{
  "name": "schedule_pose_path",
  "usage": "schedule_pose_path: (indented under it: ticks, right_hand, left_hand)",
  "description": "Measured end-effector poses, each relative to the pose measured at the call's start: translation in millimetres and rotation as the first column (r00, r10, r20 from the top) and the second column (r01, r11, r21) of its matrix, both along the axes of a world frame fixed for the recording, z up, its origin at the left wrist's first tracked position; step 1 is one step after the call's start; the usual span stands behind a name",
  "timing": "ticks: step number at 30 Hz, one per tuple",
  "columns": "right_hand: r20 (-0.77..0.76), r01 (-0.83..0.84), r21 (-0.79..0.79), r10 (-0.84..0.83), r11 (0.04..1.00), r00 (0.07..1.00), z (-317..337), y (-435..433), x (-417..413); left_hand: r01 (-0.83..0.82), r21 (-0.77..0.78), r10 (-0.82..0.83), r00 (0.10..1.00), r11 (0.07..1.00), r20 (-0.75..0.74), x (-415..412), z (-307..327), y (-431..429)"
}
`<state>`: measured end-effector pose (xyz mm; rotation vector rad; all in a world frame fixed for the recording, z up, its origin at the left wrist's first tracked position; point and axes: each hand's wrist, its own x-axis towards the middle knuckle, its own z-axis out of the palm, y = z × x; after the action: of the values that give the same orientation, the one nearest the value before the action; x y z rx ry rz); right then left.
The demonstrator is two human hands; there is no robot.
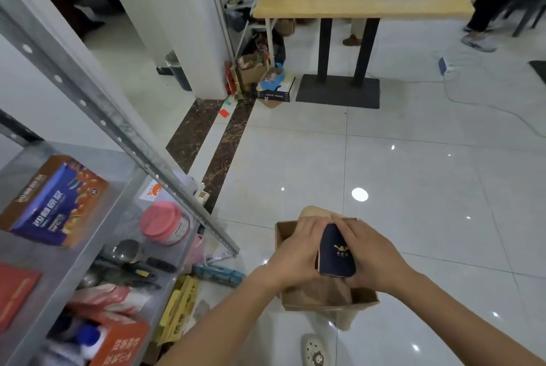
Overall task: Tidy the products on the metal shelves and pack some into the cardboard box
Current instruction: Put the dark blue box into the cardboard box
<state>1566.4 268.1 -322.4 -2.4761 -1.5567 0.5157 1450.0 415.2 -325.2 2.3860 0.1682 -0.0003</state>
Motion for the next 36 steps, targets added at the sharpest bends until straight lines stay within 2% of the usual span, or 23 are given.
schedule_pose_path:
  ticks: [3, 5, 8, 12, 16, 18, 21, 24, 27, 32, 34, 36]
  right_hand:
    - [-0.086, 0.075, 0.001, -0.075, 0.997, 0.993, -16.7, 0.8, 10.5]
    - [-0.131, 0.167, -0.008, -0.167, 0.986, 0.977, -32.8, -0.2, 15.2]
    - [-0.188, 0.352, -0.046, -0.354, 0.935, 0.916, -62.2, 1.1, 15.3]
    - [-0.163, 0.546, -0.051, -0.547, 0.836, 0.821, -102.2, 9.4, 13.3]
    - [-0.106, 0.627, -0.034, -0.627, 0.778, 0.772, -138.9, 18.7, 11.8]
    - [-0.020, 0.635, -0.044, -0.636, 0.771, 0.771, -162.1, 20.2, 13.3]
    - [0.105, 0.659, -0.099, -0.651, 0.746, 0.752, -194.5, 23.3, 16.5]
    - [0.099, 0.682, -0.149, -0.675, 0.716, 0.731, -216.5, 29.1, 21.7]
    - [0.124, 0.676, -0.188, -0.666, 0.712, 0.736, -229.1, 38.7, 23.4]
    - [0.180, 0.691, -0.133, -0.668, 0.710, 0.722, -246.0, 54.3, 19.4]
    - [0.210, 0.650, -0.059, -0.627, 0.758, 0.750, -248.2, 57.6, 19.6]
    - [0.237, 0.477, -0.018, -0.460, 0.879, 0.856, -253.9, 57.3, 20.4]
  left_hand:
    - [0.034, 0.039, -0.030, 0.993, 0.999, -0.111, 12.7, -22.9, 3.6]
    - [0.029, 0.169, 0.001, 0.984, 0.985, -0.179, 17.4, -39.1, 10.4]
    - [-0.068, 0.359, 0.152, 0.966, 0.931, -0.210, 20.5, -67.1, 25.8]
    - [-0.217, 0.450, 0.368, 0.886, 0.866, -0.282, 23.0, -117.9, 35.8]
    - [-0.298, 0.511, 0.495, 0.813, 0.807, -0.307, 24.7, -160.7, 33.2]
    - [-0.310, 0.545, 0.529, 0.791, 0.779, -0.307, 22.0, -179.4, 34.5]
    - [-0.336, 0.565, 0.539, 0.808, 0.753, -0.239, 12.6, -202.5, 40.2]
    - [-0.337, 0.522, 0.535, 0.793, 0.784, -0.292, 6.2, -218.6, 42.2]
    - [-0.336, 0.538, 0.540, 0.794, 0.773, -0.279, 5.9, -228.0, 40.7]
    - [-0.347, 0.584, 0.551, 0.806, 0.734, -0.214, 2.2, -238.4, 39.4]
    - [-0.362, 0.592, 0.558, 0.809, 0.720, -0.184, 2.6, -242.3, 38.6]
    - [-0.367, 0.597, 0.559, 0.812, 0.714, -0.170, 3.3, -244.1, 37.3]
